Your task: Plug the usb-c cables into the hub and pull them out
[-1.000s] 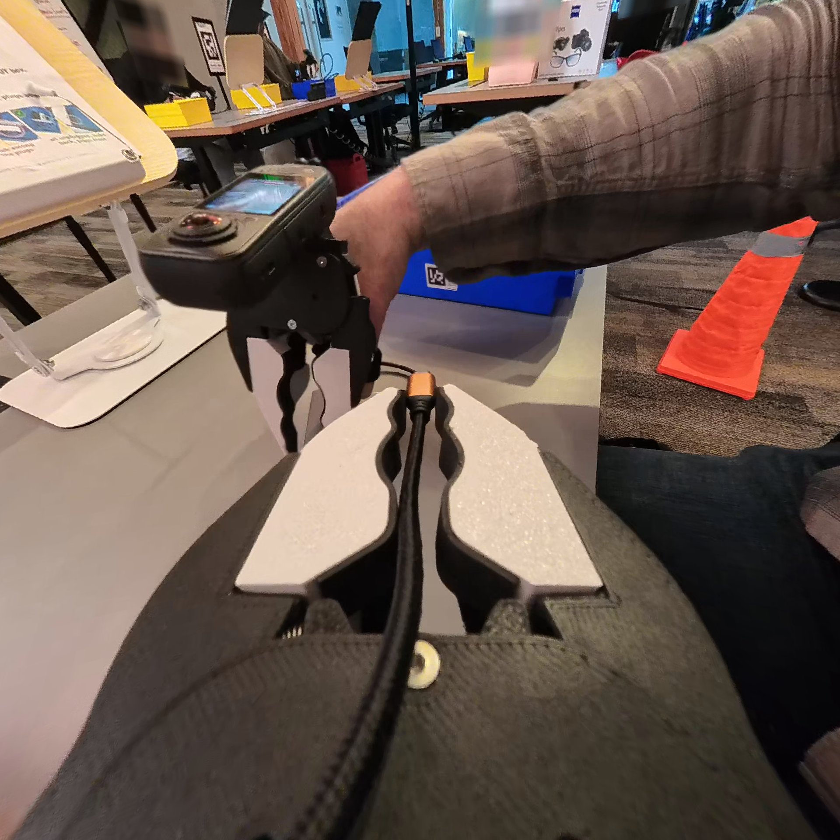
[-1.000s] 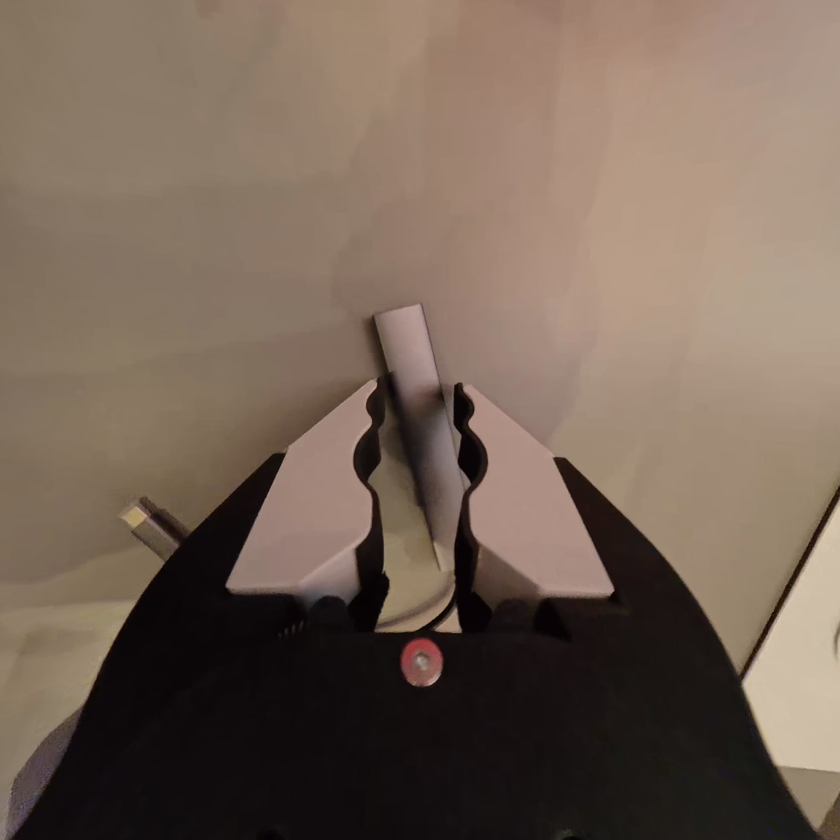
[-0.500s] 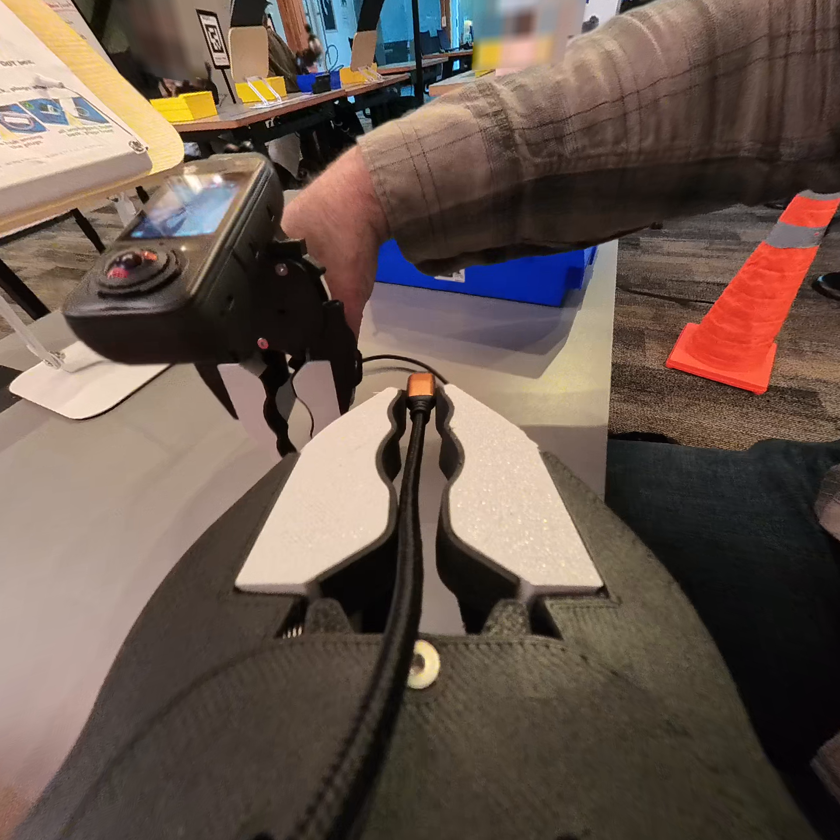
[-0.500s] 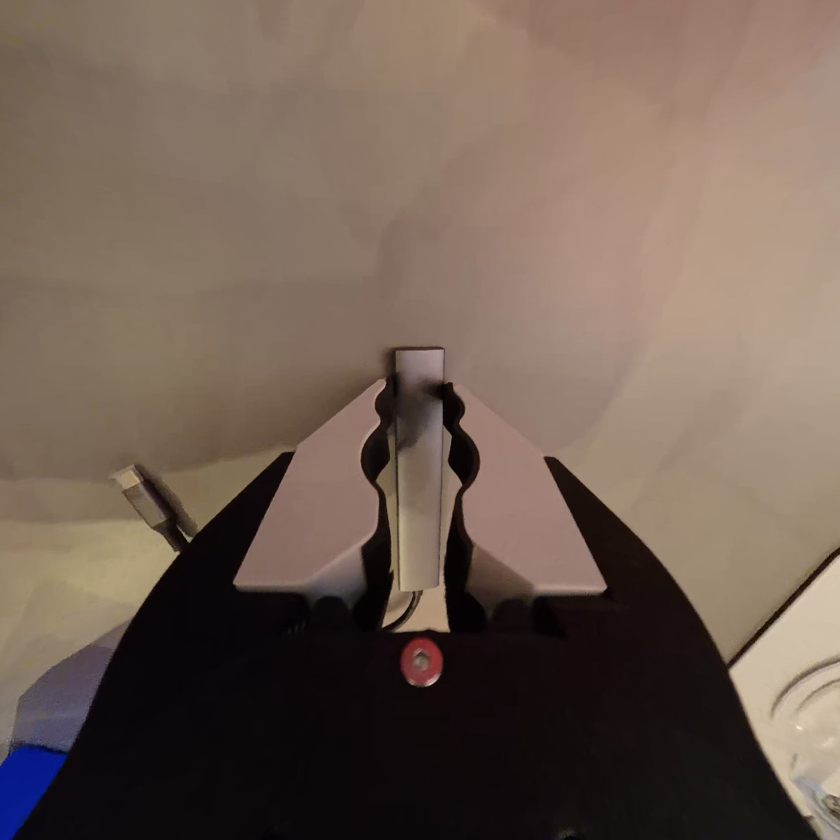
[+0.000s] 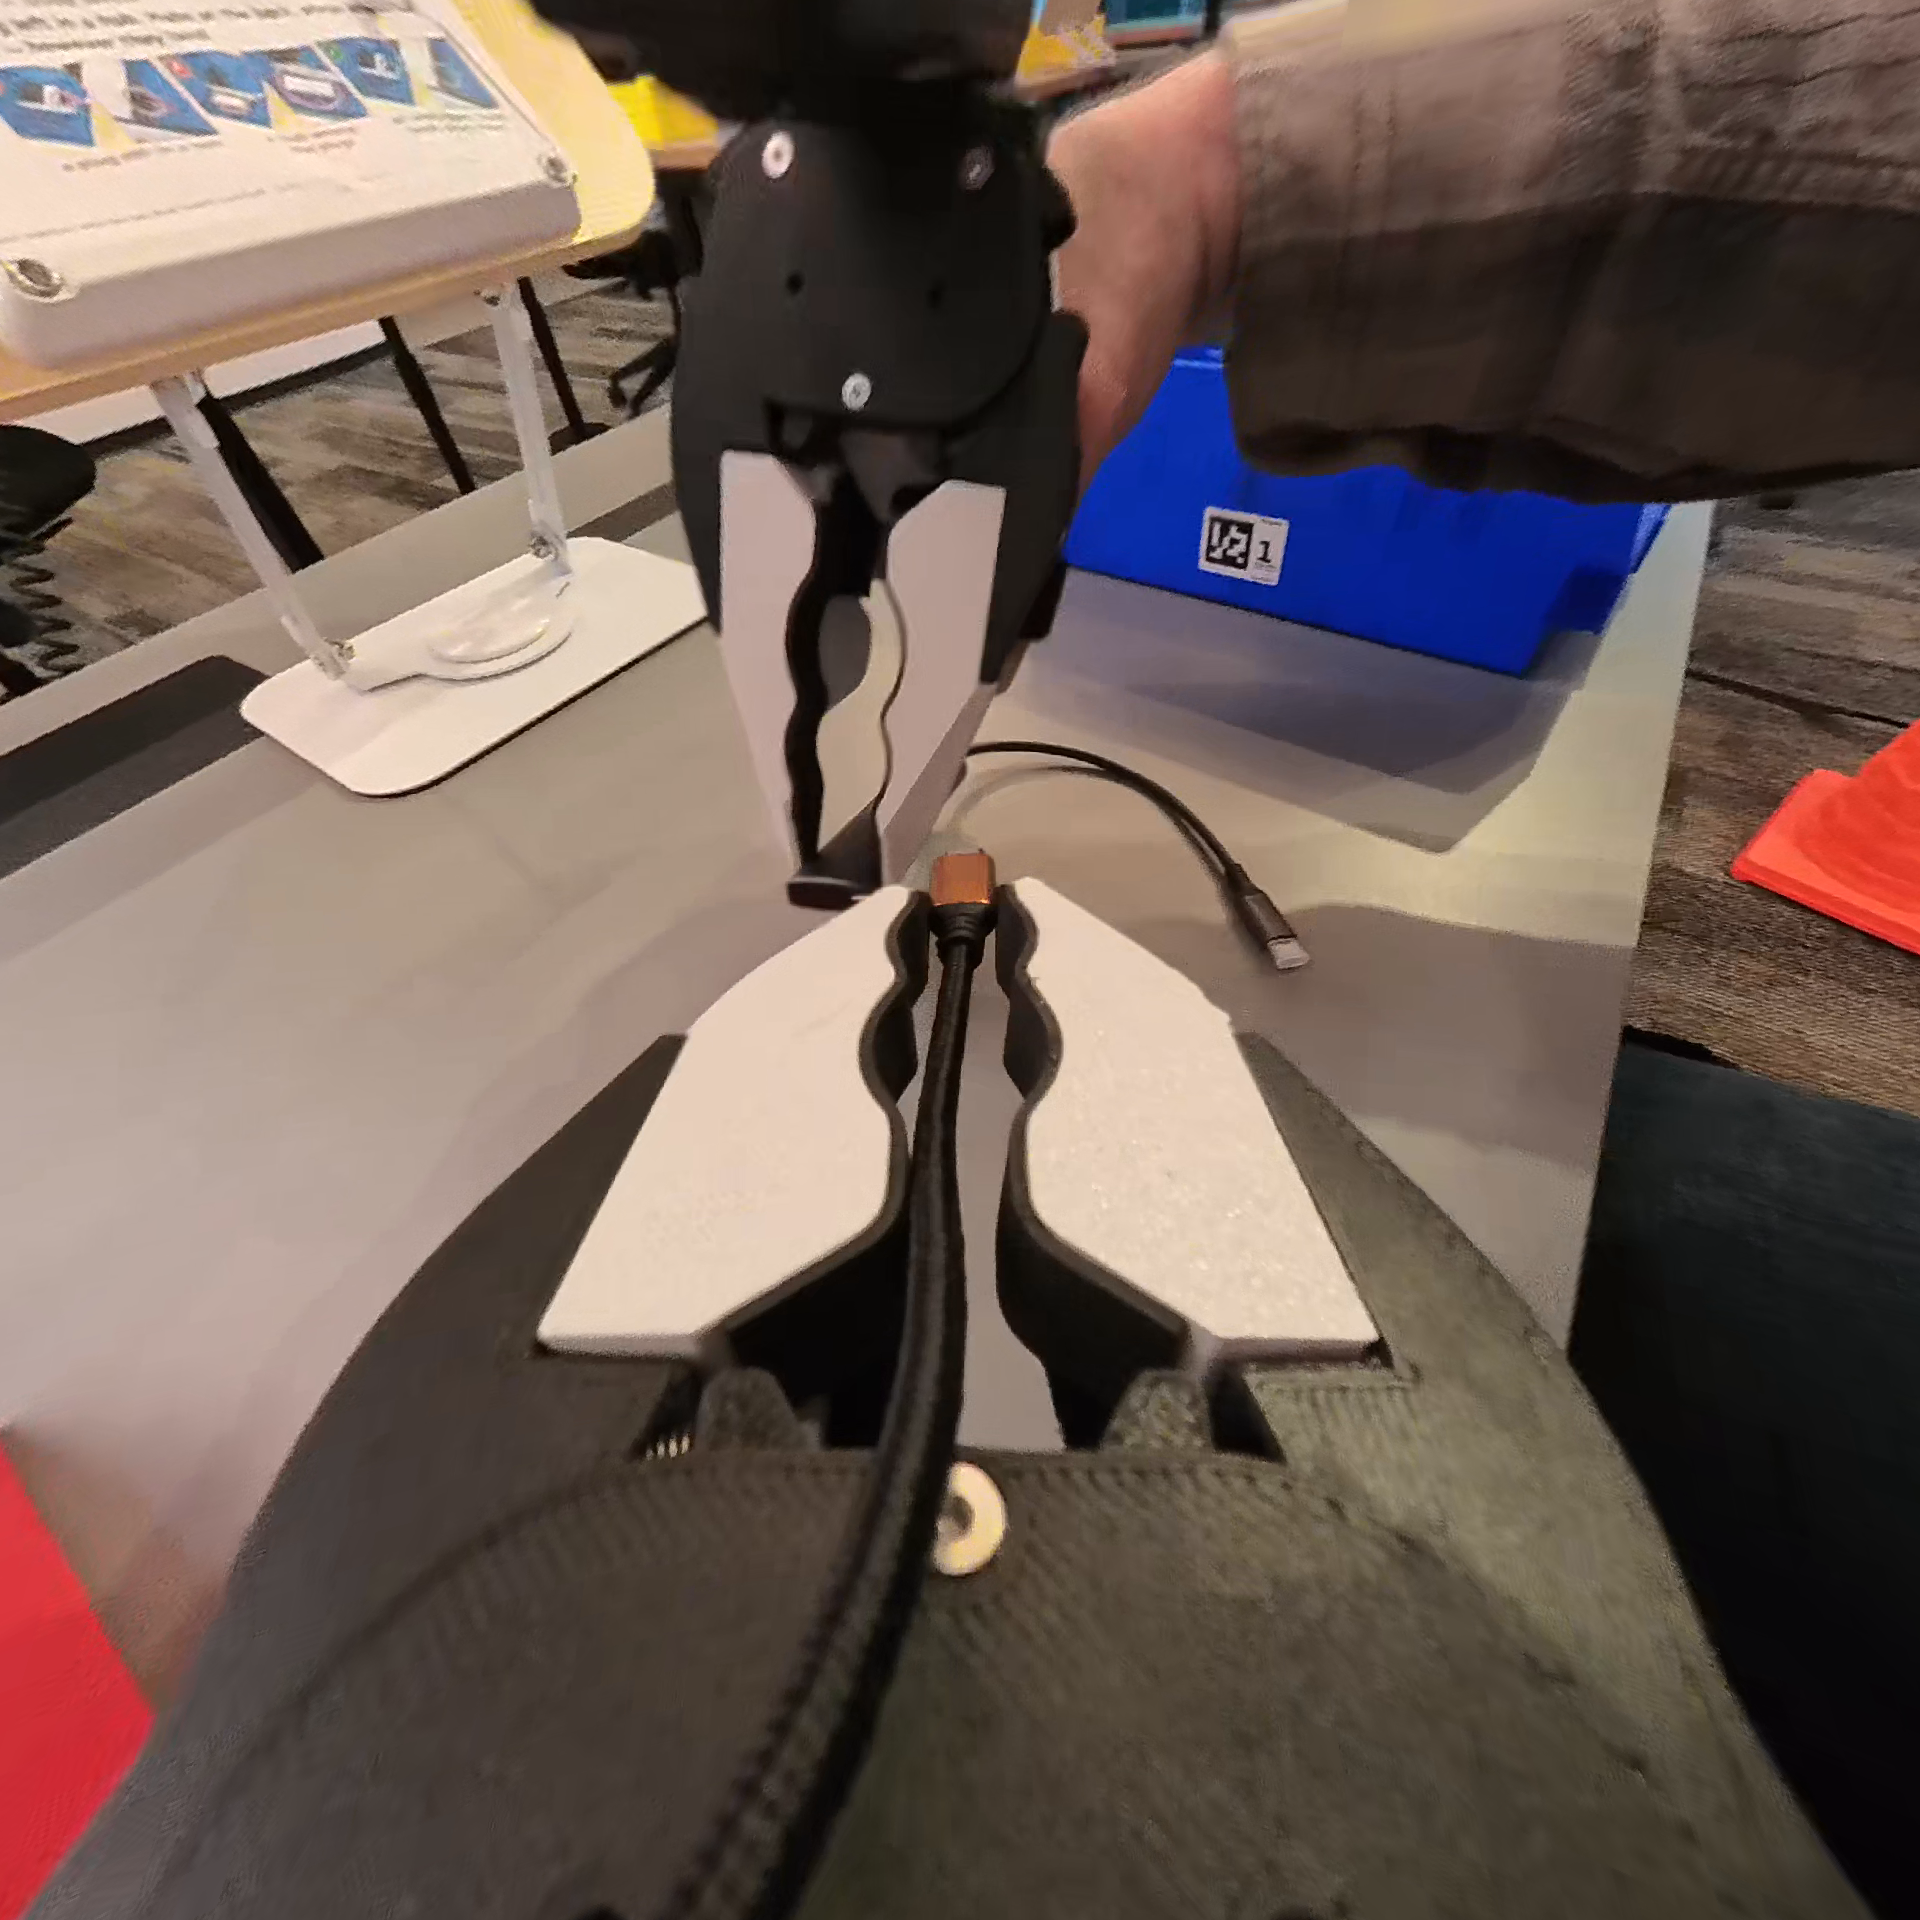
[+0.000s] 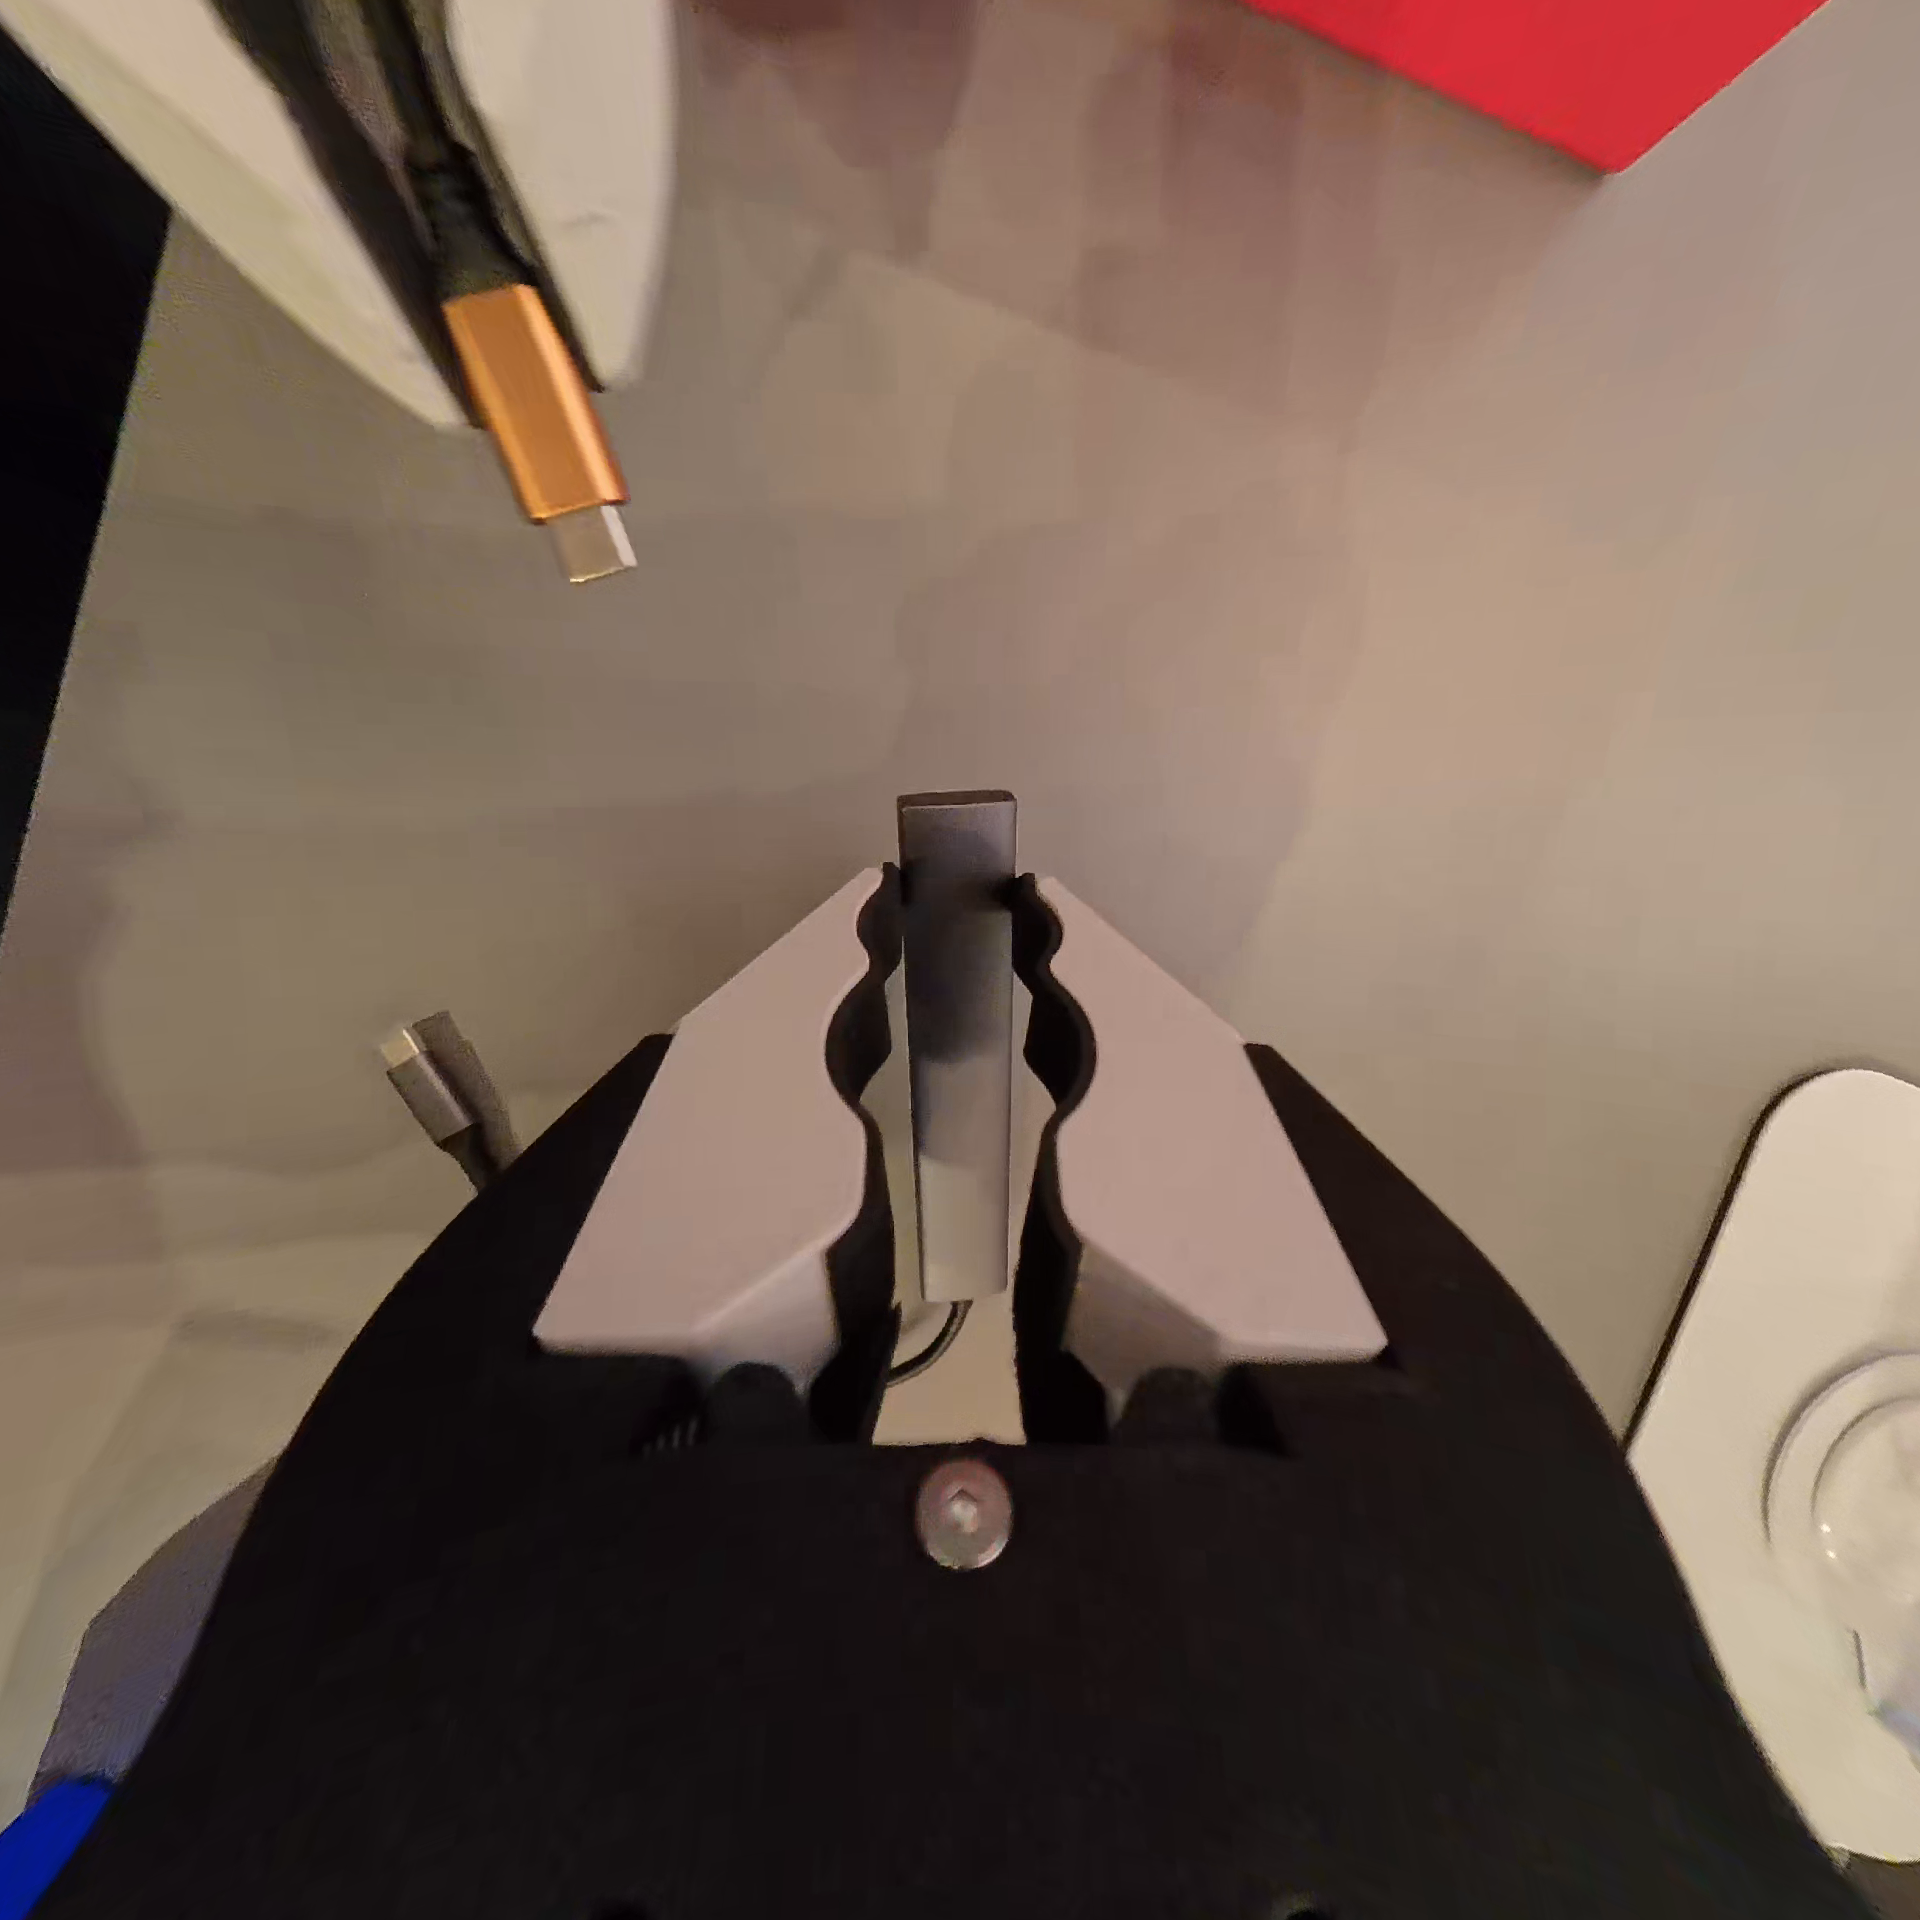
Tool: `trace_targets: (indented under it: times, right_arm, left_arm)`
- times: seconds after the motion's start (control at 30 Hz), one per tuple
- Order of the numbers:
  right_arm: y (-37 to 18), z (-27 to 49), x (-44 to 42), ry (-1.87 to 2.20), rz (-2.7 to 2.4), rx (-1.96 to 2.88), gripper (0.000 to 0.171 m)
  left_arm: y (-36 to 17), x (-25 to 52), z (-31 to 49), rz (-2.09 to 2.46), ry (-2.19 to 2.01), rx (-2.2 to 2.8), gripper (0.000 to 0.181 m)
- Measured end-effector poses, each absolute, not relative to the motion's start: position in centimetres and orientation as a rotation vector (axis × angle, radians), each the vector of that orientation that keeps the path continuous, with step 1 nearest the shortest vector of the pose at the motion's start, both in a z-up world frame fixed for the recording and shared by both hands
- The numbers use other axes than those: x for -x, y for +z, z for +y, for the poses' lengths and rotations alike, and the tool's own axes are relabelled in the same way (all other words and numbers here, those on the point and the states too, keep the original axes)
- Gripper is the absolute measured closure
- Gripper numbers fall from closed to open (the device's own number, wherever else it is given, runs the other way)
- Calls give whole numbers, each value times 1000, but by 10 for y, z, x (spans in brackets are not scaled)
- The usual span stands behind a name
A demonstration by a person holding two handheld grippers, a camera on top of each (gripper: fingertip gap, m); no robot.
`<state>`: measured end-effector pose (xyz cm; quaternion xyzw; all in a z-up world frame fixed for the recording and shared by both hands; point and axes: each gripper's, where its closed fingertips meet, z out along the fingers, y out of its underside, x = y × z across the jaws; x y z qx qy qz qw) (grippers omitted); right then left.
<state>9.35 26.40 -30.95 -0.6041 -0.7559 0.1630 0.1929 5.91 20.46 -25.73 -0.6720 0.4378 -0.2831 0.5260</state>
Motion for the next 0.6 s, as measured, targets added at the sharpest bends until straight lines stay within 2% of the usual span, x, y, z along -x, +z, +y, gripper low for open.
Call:
trace_targets:
  times: [0.33, 0.6]
  right_arm:
    - [-286, 260, -100, 512, -2061, 1651, 153]
    - [-331, 302, -127, 322, -1855, 2000, 153]
  left_arm:
    - [-252, -61, 218, 1027, -638, 1598, 169]
    - [-256, -62, 215, 1035, -647, 1605, 169]
